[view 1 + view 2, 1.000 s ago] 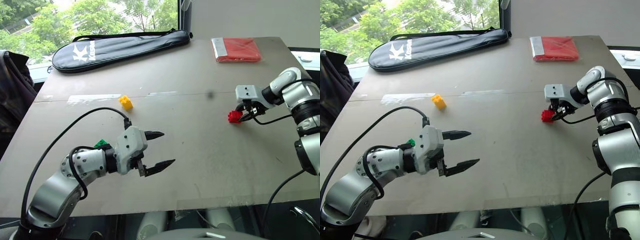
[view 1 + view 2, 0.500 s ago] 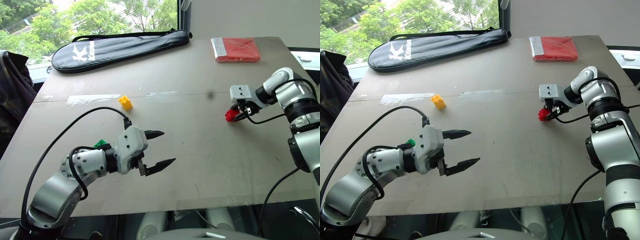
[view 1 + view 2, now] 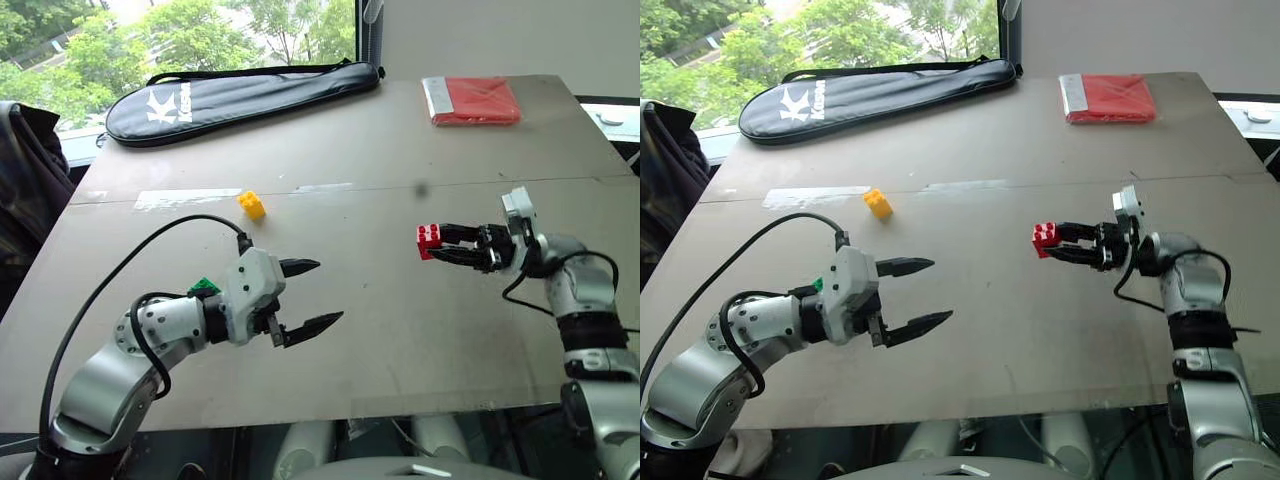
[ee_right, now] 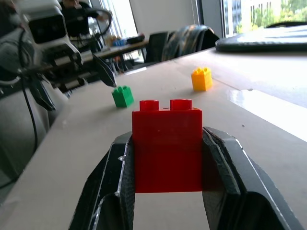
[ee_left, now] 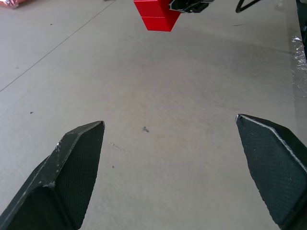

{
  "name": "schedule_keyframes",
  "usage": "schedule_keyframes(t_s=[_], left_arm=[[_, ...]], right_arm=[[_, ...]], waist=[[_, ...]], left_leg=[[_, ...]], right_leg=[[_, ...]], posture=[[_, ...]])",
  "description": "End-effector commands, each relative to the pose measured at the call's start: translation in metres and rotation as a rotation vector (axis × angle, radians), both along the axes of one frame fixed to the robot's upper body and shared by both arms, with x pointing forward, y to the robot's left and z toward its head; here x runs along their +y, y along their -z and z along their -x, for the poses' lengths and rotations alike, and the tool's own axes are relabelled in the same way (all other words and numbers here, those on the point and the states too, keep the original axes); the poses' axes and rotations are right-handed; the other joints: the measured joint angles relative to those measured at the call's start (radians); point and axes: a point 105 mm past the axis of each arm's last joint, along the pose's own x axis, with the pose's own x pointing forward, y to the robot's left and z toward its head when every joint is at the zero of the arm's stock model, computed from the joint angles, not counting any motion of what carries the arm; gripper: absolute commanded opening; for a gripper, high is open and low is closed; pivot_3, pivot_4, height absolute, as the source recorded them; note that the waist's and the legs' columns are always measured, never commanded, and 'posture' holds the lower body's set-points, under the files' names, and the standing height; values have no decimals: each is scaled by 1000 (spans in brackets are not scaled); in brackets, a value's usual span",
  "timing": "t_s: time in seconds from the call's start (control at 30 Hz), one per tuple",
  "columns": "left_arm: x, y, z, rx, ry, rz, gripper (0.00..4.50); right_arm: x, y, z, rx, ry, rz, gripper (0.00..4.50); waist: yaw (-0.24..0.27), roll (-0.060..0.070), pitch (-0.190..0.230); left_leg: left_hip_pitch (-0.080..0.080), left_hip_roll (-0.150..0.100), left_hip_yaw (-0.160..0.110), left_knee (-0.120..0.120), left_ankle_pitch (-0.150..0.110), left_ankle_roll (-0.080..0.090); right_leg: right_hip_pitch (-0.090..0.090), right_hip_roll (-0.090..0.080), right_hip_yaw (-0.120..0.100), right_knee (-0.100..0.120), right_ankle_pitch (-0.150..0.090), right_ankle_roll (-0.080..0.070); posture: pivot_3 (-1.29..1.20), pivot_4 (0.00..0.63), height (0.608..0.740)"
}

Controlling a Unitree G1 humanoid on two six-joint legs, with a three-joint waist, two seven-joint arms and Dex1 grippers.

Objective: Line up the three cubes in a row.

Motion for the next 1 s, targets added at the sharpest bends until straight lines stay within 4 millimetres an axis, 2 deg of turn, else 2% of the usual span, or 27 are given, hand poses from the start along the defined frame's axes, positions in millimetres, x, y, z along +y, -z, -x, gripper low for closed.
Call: schedule_keyframes(t_s=[0.03, 0.17, 0.33, 0.53, 0.67, 0.8, 1.0], left_arm=[[6, -12, -2, -46, 22, -4, 4500], [8, -14, -2, -43, 36, -19, 4500], [9, -17, -1, -41, 48, -34, 4500], [9, -19, 1, -43, 45, -36, 4500], [7, -18, 2, -44, 37, -29, 4500], [6, -18, 2, -44, 33, -28, 4500], [6, -18, 2, -46, 32, -24, 4500]], right_arm=[[12, 1, 11, -43, 54, -150, 1304], [20, 23, 3, -62, 157, -169, 1304], [28, 49, 3, -73, 105, -54, 1304], [27, 62, -4, -92, 148, -11, 1304], [26, 78, -2, -72, 144, 52, 1304], [25, 83, -2, -59, 144, 83, 1304], [23, 83, -3, -54, 155, 95, 4107]], waist=[[-1, 0, 0], [-2, 0, 0], [-3, -1, -1], [-4, -7, -4], [-2, -9, -4], [0, -14, -7], [1, -15, -7]], left_leg=[[1, 0, 0, 0, 0, 0], [2, 0, 0, 1, 2, -1], [5, 2, -1, 1, 4, -5], [7, 7, 0, 1, 5, -6], [22, 9, 0, 0, 4, -6], [23, 9, -1, 0, 4, -6], [22, 9, -1, 0, 4, -6]], right_leg=[[0, 0, 0, 1, 0, 0], [0, 3, 1, 3, 2, -2], [2, 10, 0, 4, 3, -5], [4, 15, 1, 4, 5, -8], [20, 16, 0, -1, 1, -9], [21, 16, -1, 0, 0, -9], [20, 16, -1, -1, 2, -12]], posture=[[0, 150, 712], [0, 150, 712], [0, 150, 712], [0, 150, 712], [0, 150, 712], [0, 150, 712], [0, 150, 712]])
